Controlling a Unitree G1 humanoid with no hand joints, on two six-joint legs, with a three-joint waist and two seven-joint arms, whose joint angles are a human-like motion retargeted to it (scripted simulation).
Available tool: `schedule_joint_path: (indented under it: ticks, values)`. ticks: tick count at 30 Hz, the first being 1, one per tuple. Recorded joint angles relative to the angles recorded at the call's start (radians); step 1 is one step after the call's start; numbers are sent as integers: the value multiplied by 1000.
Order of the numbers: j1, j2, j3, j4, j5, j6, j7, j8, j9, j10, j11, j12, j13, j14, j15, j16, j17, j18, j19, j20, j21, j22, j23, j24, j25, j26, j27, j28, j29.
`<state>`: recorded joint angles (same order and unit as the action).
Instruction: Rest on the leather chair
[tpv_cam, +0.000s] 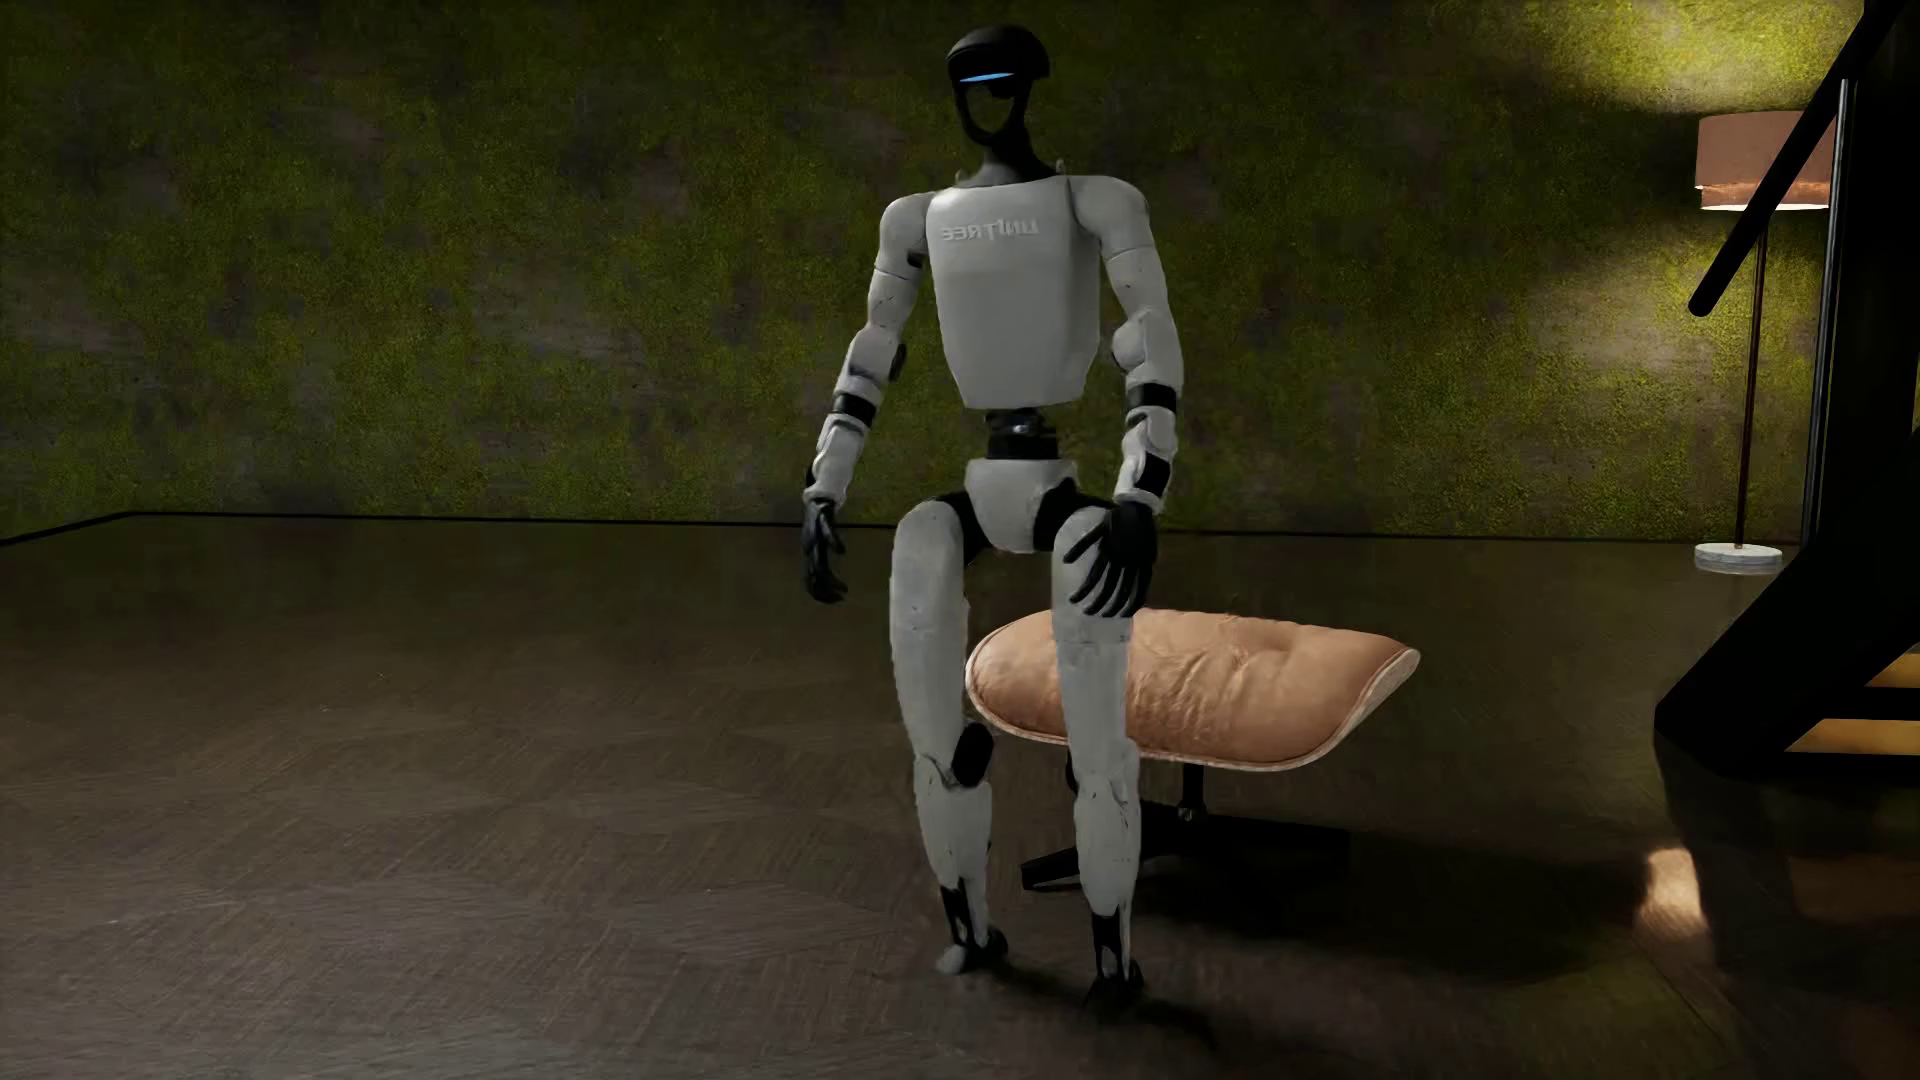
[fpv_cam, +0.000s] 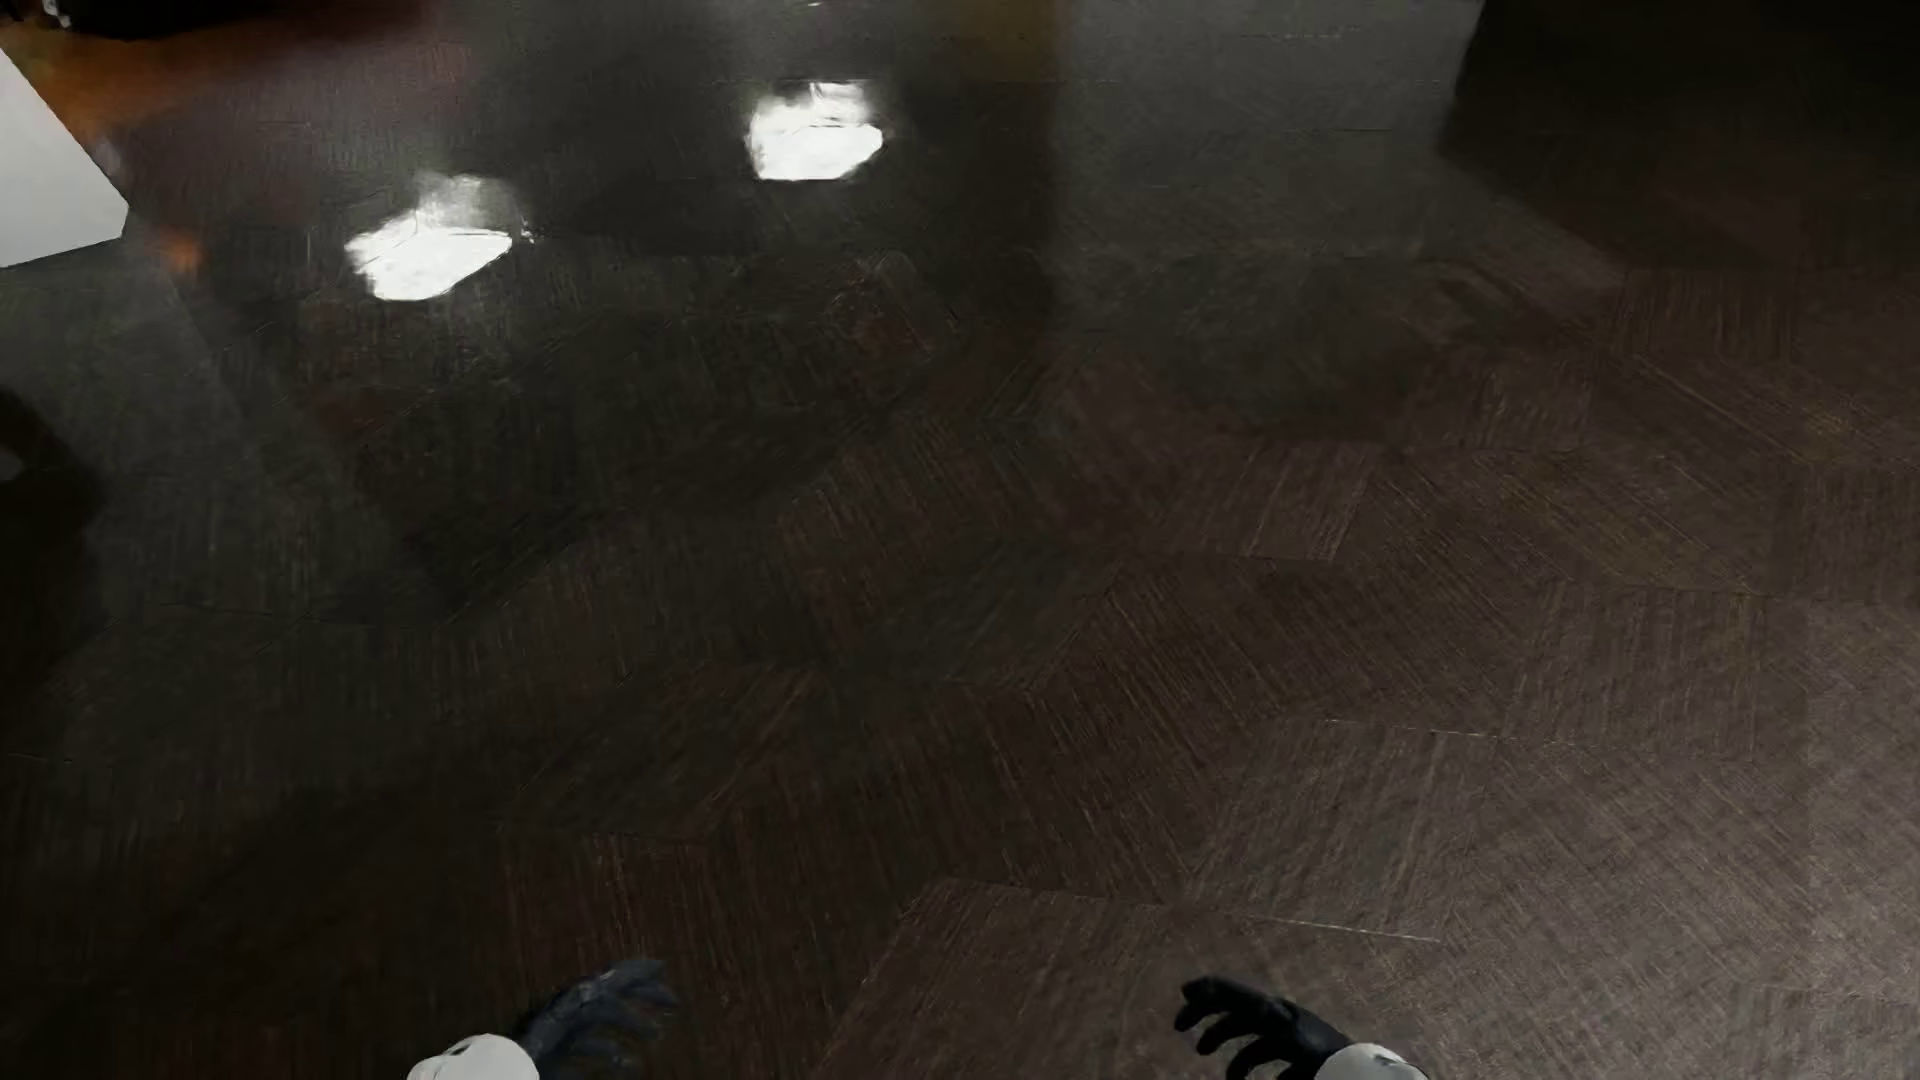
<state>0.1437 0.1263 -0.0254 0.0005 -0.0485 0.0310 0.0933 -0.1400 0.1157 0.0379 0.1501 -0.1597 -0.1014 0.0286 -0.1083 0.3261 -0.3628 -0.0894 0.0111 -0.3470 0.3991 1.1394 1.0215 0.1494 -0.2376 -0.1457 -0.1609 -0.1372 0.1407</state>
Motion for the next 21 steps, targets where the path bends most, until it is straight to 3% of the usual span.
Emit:
schedule_joint_path:
  ticks: [2, 4, 11, 15, 18, 21]
  values:
    - [51, 30, -2, -2, -2, -2, 11, -8, -34, -30, 3, 17, 1, -4, -15, -28, 18, -2, 0, 28, -5, 107, 129, -9, 7, 32, 48, 32, -42]
    - [72, 44, -7, -1, -7, -1, 15, -9, -62, -36, 6, 49, 7, -16, -24, -49, 17, -7, 6, 58, -12, 151, 190, -11, -6, 47, 63, 43, -54]
    - [89, 53, -10, 4, -15, 4, 2, 13, -115, -37, 9, 155, 83, -38, -36, -91, -26, -10, 5, 77, -50, 30, 92, 23, 3, 9, 31, -49, -3]
    - [69, 53, -11, 9, -12, 5, -14, 52, -119, -23, -2, 145, 80, -32, -60, -97, 10, 2, 8, 73, -46, 42, 92, 5, 14, 21, 45, -25, -14]
    - [75, 55, -11, 5, -8, 1, -11, 39, -110, -27, 1, 132, 93, -32, -37, -70, 17, 7, -2, 55, -47, 30, 52, 15, 9, 11, 33, -35, -1]
    - [88, 60, -10, 1, -5, 1, -3, 18, -106, -39, 1, 124, 94, -31, -32, -66, 21, 4, -6, 63, -36, 52, 50, -7, 2, 18, 26, -11, 13]
